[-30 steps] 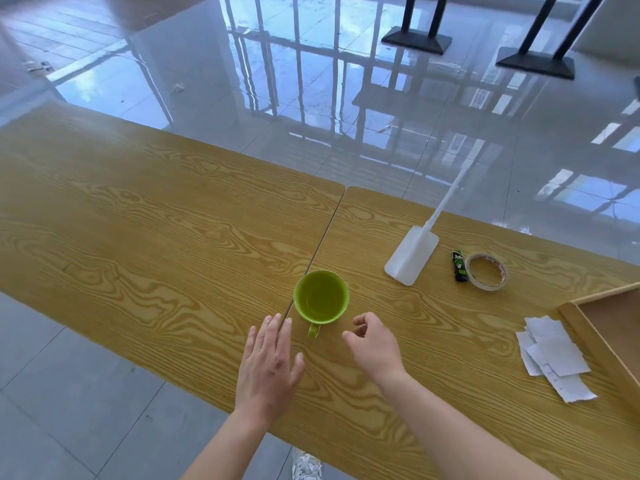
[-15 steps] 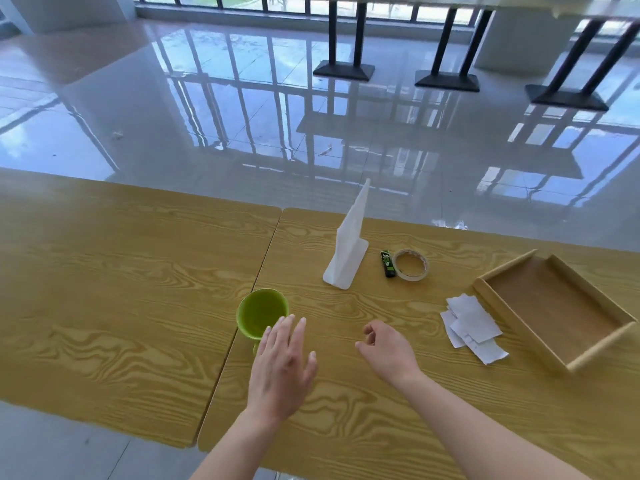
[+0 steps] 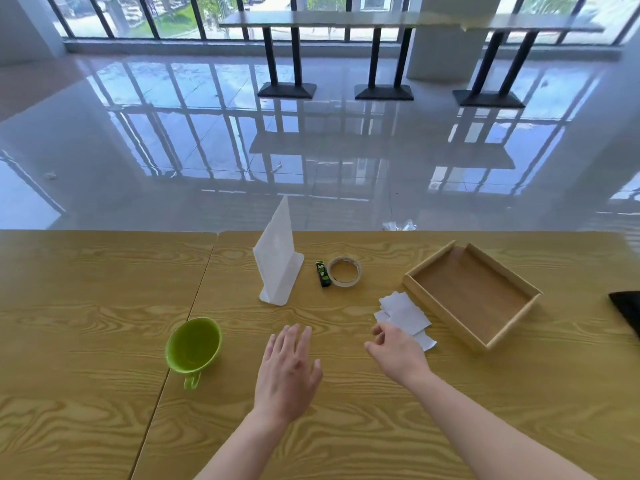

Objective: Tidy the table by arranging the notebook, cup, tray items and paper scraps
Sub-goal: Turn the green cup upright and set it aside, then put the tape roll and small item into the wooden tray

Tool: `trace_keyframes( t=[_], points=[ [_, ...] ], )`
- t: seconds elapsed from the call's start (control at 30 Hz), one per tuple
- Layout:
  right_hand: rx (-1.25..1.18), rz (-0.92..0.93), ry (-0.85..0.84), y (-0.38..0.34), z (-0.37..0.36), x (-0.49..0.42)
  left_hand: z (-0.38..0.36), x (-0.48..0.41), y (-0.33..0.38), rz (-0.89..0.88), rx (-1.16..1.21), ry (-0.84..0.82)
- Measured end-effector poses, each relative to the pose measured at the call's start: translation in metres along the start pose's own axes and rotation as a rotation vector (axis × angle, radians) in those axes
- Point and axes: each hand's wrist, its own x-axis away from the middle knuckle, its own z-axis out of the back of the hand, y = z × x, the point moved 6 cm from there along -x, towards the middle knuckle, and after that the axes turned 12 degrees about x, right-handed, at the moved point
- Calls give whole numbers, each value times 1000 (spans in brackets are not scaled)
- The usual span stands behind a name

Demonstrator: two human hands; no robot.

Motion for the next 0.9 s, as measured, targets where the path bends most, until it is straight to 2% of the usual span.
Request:
trace_keyframes(
  t=[0.33,0.53,0.7,0.77,0.9],
  points=[
    [-14,-119,120,88,49,-22,-16,-26,21,75,28,2],
    [146,-128,298,110,77,-42,-16,-54,11,84,30,-24],
    [374,-200,230,124,75,-64,-21,-76,-2,64,67,-54],
    [436,-214,157,126,72,-75,-16,-77,-18,151,181,20],
    [506,-133,160,123,67,-94,4,-65,-71,572,431,259]
  ],
)
